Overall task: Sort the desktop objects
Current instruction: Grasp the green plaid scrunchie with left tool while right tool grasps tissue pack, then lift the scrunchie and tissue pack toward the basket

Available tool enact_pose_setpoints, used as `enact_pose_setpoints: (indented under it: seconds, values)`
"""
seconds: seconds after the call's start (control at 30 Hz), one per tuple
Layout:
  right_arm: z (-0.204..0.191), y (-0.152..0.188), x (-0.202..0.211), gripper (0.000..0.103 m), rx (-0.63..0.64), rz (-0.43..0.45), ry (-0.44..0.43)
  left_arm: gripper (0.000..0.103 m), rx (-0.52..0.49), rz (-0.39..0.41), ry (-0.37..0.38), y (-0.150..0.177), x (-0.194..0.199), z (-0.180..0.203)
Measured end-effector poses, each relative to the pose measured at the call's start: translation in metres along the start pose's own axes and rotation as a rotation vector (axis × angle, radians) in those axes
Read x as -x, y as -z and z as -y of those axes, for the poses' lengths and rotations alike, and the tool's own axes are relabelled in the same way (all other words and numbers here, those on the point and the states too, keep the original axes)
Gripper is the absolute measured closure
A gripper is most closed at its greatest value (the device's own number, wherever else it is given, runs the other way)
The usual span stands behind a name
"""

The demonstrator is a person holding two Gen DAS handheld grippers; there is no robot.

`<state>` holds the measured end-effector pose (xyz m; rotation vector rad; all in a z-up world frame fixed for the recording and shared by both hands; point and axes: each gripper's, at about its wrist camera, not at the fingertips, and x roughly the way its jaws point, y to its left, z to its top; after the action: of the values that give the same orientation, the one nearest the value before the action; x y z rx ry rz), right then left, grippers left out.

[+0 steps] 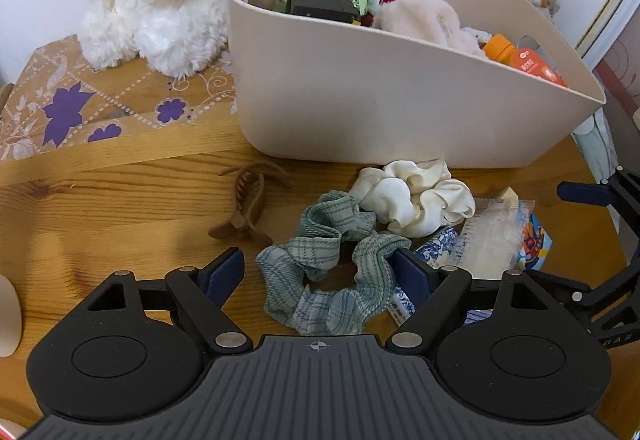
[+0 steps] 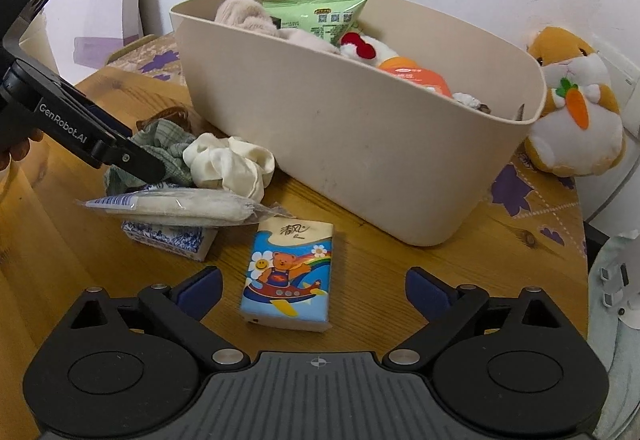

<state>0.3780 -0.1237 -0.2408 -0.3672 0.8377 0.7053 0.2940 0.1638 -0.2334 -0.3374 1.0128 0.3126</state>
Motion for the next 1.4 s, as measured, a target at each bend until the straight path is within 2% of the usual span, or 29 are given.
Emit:
enact_pose_setpoints:
  seconds: [0.13,0.33,0.43,0.5,0.63,0.77,1.0,1.4]
  values:
    - [-0.003,-0.001,-0.005,0.008,0.009,-0.007,-0.006,0.022,-0.045,0.036,-0.021,0.002,-0.002,0.007]
    - [-0.007,-0.001,-0.010,0.019,0.021,-0.017,-0.007,0.035,-0.049,0.049,-0.009,0.002,-0.002,0.008]
    - [-0.007,0.000,-0.013,0.029,0.015,-0.031,-0.007,0.049,-0.040,0.048,-0.007,0.003,-0.002,0.007]
    - [-0.005,0.001,-0.013,0.035,0.005,-0.036,-0.012,0.062,-0.060,0.030,-0.017,0.006,-0.004,0.007]
    - [-0.003,0.003,-0.010,0.052,-0.002,-0.029,-0.024,0.067,-0.103,0.044,-0.019,0.015,-0.001,0.011]
    - [-0.003,0.004,-0.008,0.059,0.000,-0.032,-0.023,0.074,-0.105,0.042,-0.010,0.018,0.003,0.011]
    - [0.000,0.012,0.000,0.060,0.011,-0.038,-0.015,0.078,-0.127,0.052,-0.002,0.026,0.015,0.015]
    - [0.010,0.017,0.023,0.060,0.001,-0.012,-0.002,0.078,-0.126,0.066,-0.009,0.044,0.039,0.011]
